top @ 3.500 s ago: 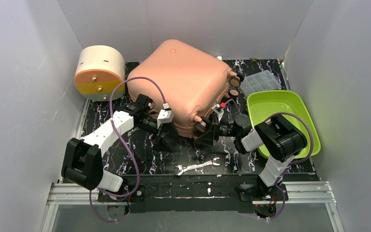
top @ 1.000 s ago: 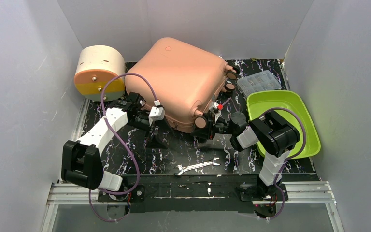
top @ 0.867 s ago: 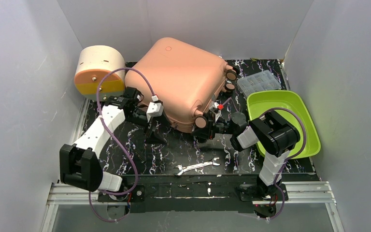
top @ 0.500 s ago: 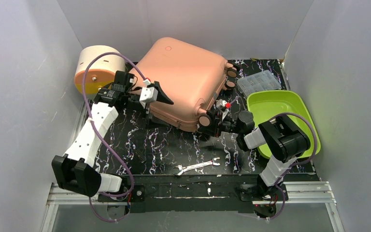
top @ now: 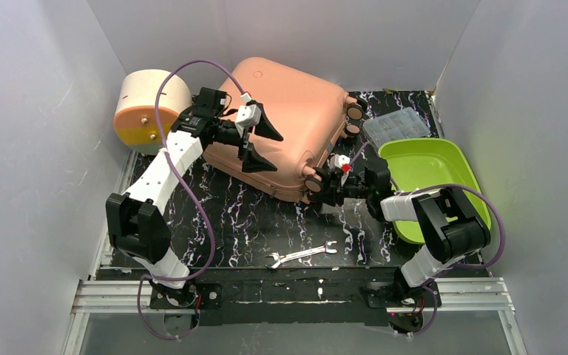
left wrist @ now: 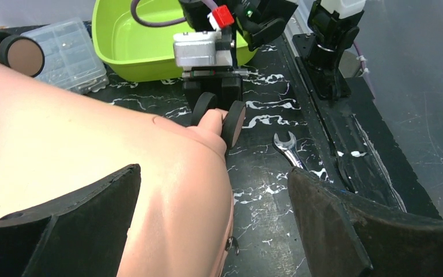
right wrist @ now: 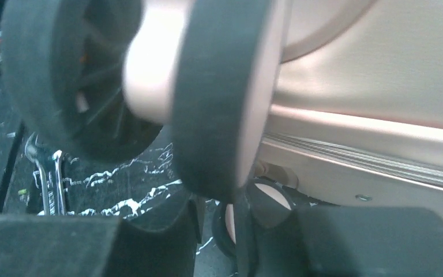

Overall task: Open, take out, and arrange the luggage
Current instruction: Grab the zipper of the luggage.

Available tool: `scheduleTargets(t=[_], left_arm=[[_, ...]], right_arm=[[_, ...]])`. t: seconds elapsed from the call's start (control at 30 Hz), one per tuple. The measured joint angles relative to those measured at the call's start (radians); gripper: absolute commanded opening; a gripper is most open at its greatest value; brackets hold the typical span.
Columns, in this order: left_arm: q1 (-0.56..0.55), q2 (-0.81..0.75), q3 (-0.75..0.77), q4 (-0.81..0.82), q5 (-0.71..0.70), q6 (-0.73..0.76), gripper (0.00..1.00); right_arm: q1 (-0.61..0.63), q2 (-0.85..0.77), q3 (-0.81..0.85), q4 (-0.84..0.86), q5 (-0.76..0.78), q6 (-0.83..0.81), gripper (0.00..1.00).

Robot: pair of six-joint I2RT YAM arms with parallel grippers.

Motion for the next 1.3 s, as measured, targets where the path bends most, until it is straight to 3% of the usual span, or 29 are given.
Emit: scheduleTargets(t=[0.13,0.3,0.53,0.67,0.7,0.8,0.93,0.97,1.0,1.1,1.13,1.2,1.3], left_arm=[[-0.024,0.001,0.011,0.018,0.004,-0.025,0.98],[-0.042,0.001,0.010,0.028,0.003,-0.035,0.98],[-0.047,0.002,0.010,0.032,-0.012,-0.043,0.98],[-0.047,0.012,0.010,0.044,-0.014,-0.044,0.98],[-0.047,0.017,0.010,0.046,-0.016,-0.045,0.98],[-0.047,0.032,0.003,0.048,-0.019,-0.045,0.98],[-0.047,0.032,-0.023,0.052,-0.020,-0.046,0.98],[-0.047,0.032,-0.023,0.053,-0.020,-0.047,0.98],[-0.047,0.032,-0.023,0.053,-0.020,-0.047,0.98],[-0.048,0.032,-0.023,0.053,-0.019,-0.052,0.98],[-0.049,0.032,-0.023,0.053,-0.020,-0.054,0.98],[-0.049,0.032,-0.026,0.061,-0.024,-0.062,0.98],[-0.049,0.019,-0.066,0.121,-0.050,-0.111,0.98]], right_arm=[[0.001,0.001,-0.001,-0.027,-0.060,-0.072,0.43],[0.028,0.025,-0.007,0.052,-0.097,-0.040,0.50],[0.077,0.138,-0.014,0.291,-0.090,0.131,0.54],[0.078,0.233,-0.014,0.497,-0.093,0.349,0.57],[0.078,0.247,-0.014,0.518,-0.085,0.401,0.53],[0.072,0.272,-0.020,0.576,-0.055,0.537,0.01],[0.056,0.294,-0.023,0.610,-0.031,0.568,0.01],[0.050,0.293,-0.023,0.610,-0.030,0.555,0.06],[0.034,0.282,-0.025,0.593,-0.024,0.523,0.27],[-0.024,0.232,-0.036,0.567,-0.015,0.476,0.51],[-0.039,0.227,-0.044,0.580,-0.011,0.477,0.52],[-0.042,0.227,-0.054,0.589,-0.003,0.467,0.66],[-0.042,0.221,-0.107,0.592,0.007,0.401,0.70]])
